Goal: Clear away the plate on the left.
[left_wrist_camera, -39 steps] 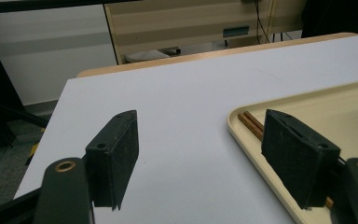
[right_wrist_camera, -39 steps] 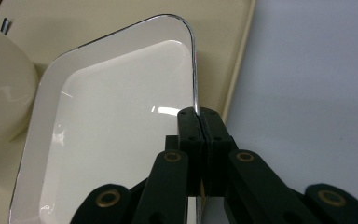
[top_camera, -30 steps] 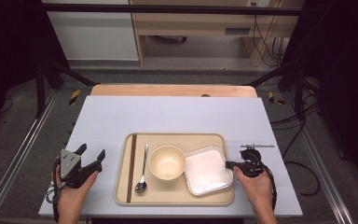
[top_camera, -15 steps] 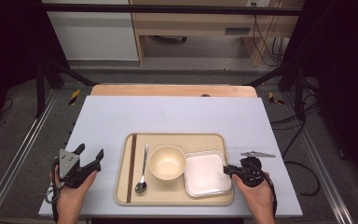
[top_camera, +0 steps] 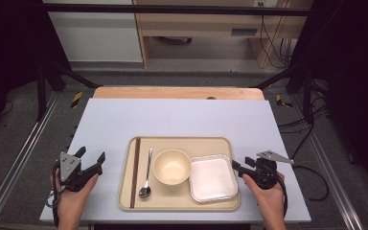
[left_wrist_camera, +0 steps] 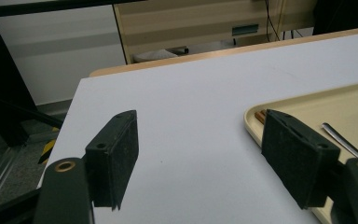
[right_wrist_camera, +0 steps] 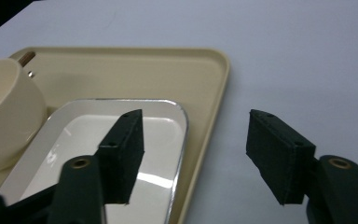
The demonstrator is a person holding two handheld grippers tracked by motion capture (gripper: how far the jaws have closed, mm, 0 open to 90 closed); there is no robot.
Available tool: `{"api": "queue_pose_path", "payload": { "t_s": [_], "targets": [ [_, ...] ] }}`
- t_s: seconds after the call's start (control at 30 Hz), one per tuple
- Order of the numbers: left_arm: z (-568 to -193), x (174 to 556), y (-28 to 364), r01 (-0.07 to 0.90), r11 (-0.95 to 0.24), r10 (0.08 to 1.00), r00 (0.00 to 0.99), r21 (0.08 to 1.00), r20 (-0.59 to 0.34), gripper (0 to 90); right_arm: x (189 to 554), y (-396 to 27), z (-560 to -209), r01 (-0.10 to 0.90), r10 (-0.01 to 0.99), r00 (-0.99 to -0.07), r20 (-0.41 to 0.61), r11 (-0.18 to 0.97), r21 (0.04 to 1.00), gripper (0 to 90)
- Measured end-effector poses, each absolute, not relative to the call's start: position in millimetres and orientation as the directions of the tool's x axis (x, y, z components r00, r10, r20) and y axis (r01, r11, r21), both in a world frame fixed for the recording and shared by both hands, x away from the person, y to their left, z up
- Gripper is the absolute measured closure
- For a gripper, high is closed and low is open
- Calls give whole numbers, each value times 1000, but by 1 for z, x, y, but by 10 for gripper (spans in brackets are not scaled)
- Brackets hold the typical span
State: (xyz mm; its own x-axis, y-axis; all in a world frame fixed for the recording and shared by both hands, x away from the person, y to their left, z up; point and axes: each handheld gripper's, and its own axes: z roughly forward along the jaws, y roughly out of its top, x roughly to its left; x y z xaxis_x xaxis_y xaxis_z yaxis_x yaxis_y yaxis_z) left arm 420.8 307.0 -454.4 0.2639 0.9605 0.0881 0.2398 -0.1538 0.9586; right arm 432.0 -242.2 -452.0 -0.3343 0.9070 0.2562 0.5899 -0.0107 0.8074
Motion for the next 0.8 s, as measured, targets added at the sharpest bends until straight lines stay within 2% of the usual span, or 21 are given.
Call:
{"api": "queue_pose_path", "payload": {
  "t_s": [0.13,0.3,0.4,0.63,0.8],
  "targets": [
    [-456,423,307,242,-158,958,274,957,88,267,441,-248,-453,562,908,-337,248,-17,827,239],
    [-457,425,308,245,-161,953,291,956,86,246,448,-252,-453,527,917,-344,202,10,850,147],
    [-458,427,307,244,-163,949,304,956,84,231,450,-255,-453,500,924,-348,157,41,865,127],
    [-459,430,306,236,-162,940,333,958,77,201,449,-262,-453,457,934,-338,115,56,887,155],
    [-459,431,306,223,-170,930,359,960,82,179,445,-269,-454,387,939,-334,80,59,920,149]
  ]
}}
